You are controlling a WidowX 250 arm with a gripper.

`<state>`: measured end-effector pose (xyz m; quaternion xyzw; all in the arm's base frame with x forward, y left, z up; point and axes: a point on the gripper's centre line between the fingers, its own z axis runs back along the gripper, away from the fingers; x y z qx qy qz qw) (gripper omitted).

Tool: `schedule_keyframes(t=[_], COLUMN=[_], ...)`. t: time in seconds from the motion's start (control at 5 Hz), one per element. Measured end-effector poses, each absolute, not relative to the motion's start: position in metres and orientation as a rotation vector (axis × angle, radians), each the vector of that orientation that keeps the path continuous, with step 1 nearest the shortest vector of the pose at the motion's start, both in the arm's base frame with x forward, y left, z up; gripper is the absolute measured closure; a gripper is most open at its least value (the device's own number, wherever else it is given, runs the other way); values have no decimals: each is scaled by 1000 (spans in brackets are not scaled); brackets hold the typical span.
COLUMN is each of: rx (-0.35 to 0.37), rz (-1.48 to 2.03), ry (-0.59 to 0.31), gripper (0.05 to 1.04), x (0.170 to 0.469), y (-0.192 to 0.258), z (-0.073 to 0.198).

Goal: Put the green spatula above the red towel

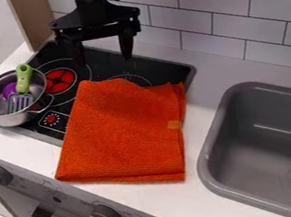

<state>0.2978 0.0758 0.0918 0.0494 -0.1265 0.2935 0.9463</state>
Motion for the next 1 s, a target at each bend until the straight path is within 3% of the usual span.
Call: schedule_keyframes(t=[0.2, 0.4, 0.6, 0.8, 1.0], rx=[109, 204, 183, 151, 143], rz=[593, 496, 476, 416, 388], ry=[-227, -183, -222, -186, -212], gripper=[87, 87, 87, 87, 87], x=[295, 292, 298, 296, 283], y=[76, 100, 133, 165, 191], z=[84, 81, 85, 87, 82])
